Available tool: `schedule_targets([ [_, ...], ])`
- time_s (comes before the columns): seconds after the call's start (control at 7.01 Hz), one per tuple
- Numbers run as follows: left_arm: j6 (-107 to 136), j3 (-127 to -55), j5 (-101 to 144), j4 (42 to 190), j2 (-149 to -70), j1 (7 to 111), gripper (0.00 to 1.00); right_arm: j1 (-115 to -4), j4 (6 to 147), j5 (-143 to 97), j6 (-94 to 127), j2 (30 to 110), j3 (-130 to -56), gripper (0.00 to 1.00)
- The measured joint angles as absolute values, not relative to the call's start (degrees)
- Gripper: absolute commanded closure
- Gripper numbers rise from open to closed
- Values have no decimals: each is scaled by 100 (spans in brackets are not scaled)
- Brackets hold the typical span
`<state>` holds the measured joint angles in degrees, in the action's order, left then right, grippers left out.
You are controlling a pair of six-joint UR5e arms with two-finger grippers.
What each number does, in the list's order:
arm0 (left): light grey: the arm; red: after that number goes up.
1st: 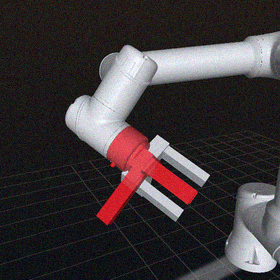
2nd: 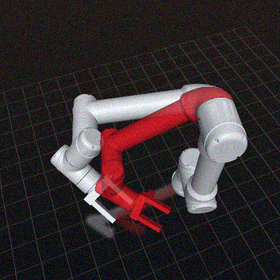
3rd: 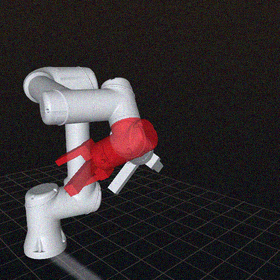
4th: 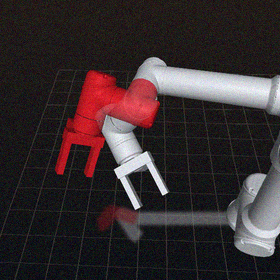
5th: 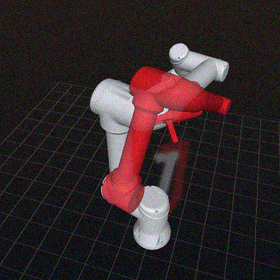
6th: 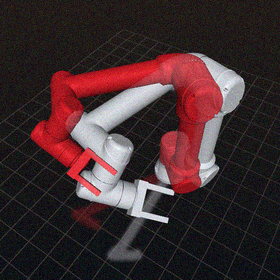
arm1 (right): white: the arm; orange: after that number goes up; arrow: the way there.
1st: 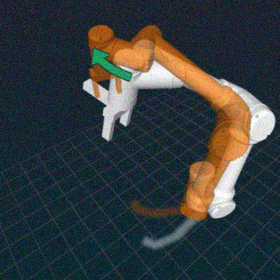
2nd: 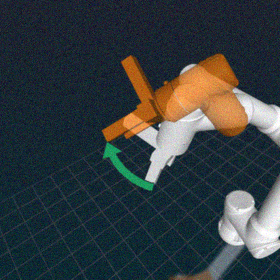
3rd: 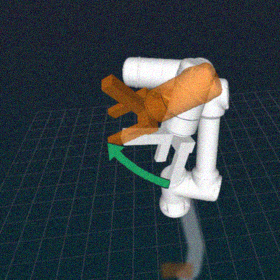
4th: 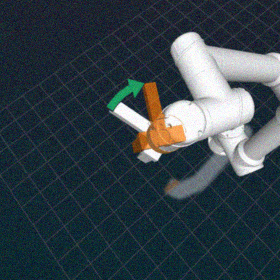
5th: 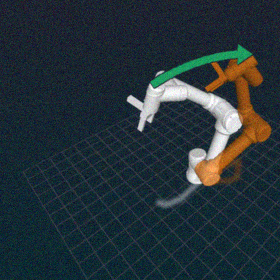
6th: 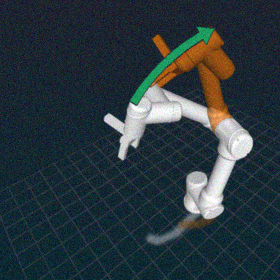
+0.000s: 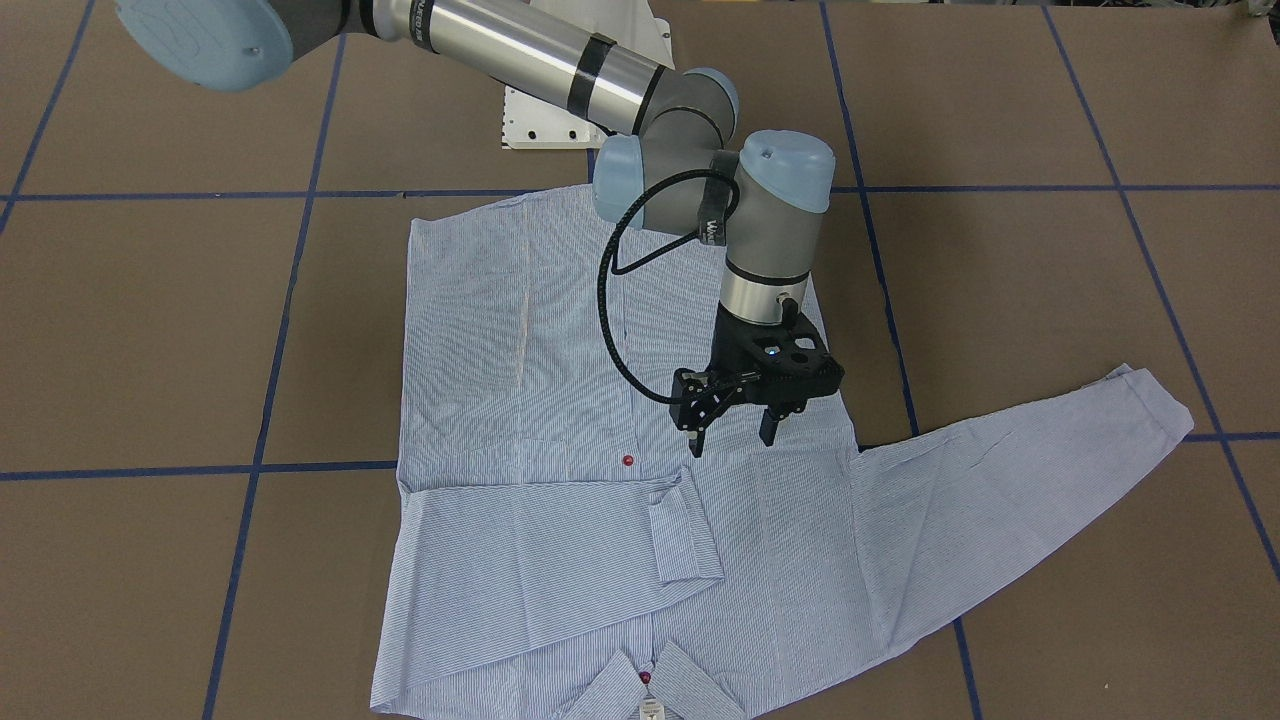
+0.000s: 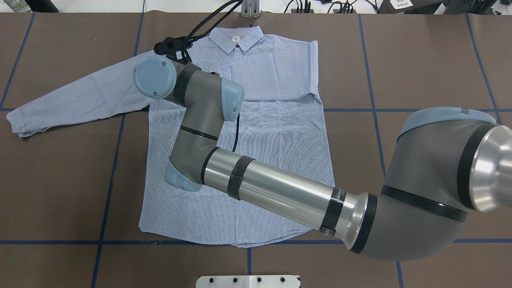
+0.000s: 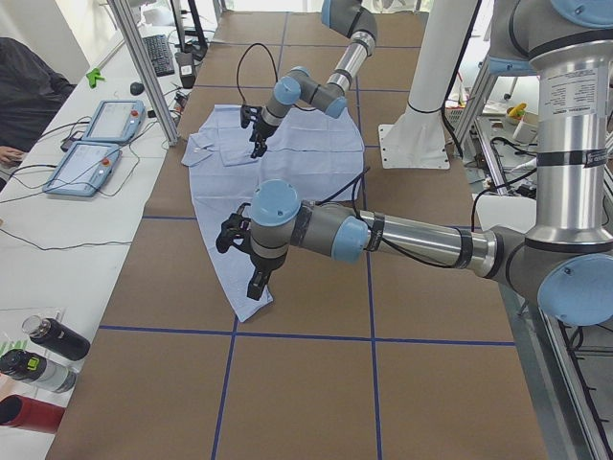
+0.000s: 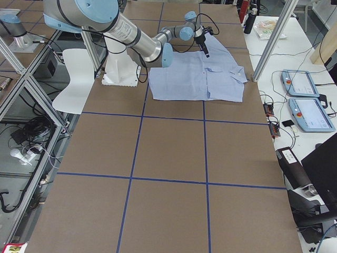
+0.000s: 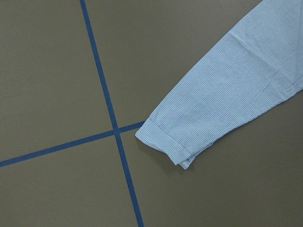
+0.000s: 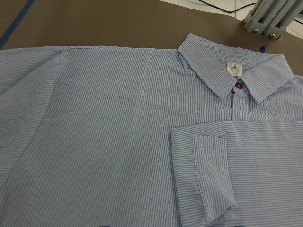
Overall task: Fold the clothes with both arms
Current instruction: 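Carry the sleeve with the right gripper across the shirt toward the collar, then release the sleeve and withdraw the right gripper away from the shirt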
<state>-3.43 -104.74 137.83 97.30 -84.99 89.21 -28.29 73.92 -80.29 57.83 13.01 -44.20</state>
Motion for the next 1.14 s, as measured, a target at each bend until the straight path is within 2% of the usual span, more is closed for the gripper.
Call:
schedule_targets([
  [0.57, -314, -10446, 13790, 10110, -8561, 8913, 0, -3659, 7340, -9685, 5431, 1557, -4579, 2],
  [0.86, -42, -10203, 13778, 10559, -8752, 8906, 0, -4239, 7360, -10399, 5013, 2184, -5245, 2],
  [1.14, 120, -9615, 13757, 11443, -8896, 8861, 0, -4788, 7579, -10993, 4510, 3132, -6286, 1],
])
